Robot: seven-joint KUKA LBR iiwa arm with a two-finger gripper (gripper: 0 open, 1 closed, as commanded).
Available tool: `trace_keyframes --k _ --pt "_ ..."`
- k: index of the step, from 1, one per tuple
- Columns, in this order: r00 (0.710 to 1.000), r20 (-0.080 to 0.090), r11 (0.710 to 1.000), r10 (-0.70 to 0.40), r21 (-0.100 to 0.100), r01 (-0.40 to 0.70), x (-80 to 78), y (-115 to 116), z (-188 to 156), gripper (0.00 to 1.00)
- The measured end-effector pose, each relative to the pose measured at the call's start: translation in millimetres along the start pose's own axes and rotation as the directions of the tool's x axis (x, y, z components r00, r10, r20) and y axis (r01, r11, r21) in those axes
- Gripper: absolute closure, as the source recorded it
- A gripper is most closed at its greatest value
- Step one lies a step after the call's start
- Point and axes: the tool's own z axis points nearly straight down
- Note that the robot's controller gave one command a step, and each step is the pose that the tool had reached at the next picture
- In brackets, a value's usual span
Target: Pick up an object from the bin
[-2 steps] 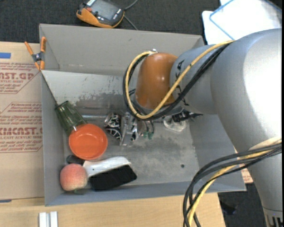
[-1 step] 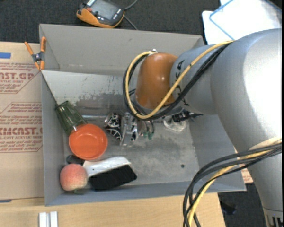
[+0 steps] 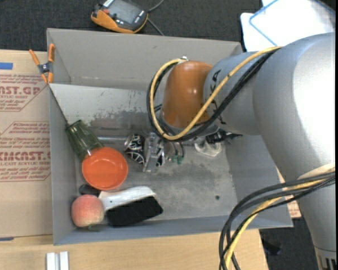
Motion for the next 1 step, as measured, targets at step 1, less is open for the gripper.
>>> trace_keyframes --k 1 --pt "1.0 -0.005 1.0 0.0 0.001 0.0 1.3 0.0 -20.8 1.0"
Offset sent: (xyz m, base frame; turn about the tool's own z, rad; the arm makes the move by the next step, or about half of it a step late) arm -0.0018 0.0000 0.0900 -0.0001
